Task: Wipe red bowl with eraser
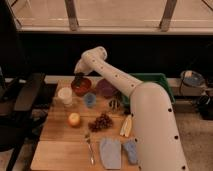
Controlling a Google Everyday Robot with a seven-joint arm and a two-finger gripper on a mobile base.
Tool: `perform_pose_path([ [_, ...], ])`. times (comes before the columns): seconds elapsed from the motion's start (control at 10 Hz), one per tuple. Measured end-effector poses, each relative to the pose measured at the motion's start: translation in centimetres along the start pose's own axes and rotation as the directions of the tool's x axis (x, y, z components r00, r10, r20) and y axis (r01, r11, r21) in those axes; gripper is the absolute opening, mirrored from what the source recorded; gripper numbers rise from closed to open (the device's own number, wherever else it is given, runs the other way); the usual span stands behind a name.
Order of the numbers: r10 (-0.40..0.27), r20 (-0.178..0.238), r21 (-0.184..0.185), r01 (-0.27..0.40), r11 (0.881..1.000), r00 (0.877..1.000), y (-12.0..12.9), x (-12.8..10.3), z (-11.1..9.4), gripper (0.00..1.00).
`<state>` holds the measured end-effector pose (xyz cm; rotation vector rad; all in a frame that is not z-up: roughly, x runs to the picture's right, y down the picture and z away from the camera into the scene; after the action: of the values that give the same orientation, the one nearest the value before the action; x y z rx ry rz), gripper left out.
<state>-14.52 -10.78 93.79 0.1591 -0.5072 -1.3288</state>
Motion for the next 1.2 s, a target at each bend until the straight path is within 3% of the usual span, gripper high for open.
perform_pose_path([
  [0.3,0.041,0.031,-0.038,-0.039,0.999,0.999,2.3,-1.6,1.6,0.00],
  [0.8,0.055,0.045,-0.096,-0.050,0.994,0.997,4.7,-1.6,1.4,0.00],
  [1.2,-0.001,0.047,-0.089,0.005,0.996,0.999,3.4,0.1,3.3,0.00],
])
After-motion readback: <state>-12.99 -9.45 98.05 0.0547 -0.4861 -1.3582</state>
